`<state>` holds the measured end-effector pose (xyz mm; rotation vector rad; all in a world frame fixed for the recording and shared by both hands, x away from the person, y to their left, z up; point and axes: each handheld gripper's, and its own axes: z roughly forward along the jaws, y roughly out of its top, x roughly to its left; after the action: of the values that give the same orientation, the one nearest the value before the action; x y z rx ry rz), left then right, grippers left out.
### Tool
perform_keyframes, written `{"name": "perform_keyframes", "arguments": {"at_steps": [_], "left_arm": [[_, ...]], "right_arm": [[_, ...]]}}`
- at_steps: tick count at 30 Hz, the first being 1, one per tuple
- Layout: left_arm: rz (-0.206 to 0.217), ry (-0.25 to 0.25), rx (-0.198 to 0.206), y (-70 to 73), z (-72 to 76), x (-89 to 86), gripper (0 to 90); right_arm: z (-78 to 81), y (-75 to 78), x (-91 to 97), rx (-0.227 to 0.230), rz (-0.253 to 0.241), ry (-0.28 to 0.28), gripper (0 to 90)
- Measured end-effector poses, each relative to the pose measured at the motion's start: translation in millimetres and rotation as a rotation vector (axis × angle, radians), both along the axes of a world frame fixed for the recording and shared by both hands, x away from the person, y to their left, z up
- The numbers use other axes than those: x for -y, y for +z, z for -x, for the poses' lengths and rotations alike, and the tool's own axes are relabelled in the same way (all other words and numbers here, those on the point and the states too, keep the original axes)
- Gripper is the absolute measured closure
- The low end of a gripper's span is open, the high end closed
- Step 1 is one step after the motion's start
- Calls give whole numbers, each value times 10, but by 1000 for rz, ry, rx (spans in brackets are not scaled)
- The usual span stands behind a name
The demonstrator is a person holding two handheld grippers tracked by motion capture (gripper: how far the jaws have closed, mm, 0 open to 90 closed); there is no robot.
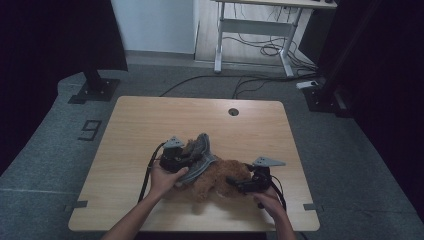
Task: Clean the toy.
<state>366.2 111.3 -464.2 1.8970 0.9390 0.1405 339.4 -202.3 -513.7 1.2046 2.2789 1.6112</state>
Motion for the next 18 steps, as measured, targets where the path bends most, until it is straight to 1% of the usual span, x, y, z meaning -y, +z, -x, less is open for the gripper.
{"name": "perform_keyframes", "arguments": {"at_steps": [2, 3, 4, 7, 8, 10, 12, 14, 16, 18], "left_arm": [[10, 0, 1, -8, 31, -22, 772], [13, -2, 2, -12, 44, -32, 772], [13, 0, 4, -12, 57, -44, 772], [22, 2, 1, -10, 77, -92, 772], [29, 3, -1, -8, 78, -110, 772], [37, 10, 2, 0, 79, -143, 771], [43, 15, 11, 10, 80, -167, 771], [56, 20, 12, 27, 63, -196, 771], [71, 30, 5, 38, 28, -222, 773], [76, 41, -1, 65, -22, -248, 773]], "right_arm": [[-16, -28, -27, -40, 10, 16, 1], [-26, -50, -35, -60, 15, 22, 15], [-31, -70, -42, -76, 16, 29, 50], [-15, -78, -47, -59, 22, 63, 206], [-7, -71, -51, -50, 26, 70, 264], [10, -45, -69, -3, 42, 77, 361], [25, -8, -99, 41, 54, 78, 427], [29, 31, -120, 69, 66, 71, 466], [20, 68, -150, 110, 78, 56, 496], [-20, 107, -173, 161, 73, 30, 517]]}}
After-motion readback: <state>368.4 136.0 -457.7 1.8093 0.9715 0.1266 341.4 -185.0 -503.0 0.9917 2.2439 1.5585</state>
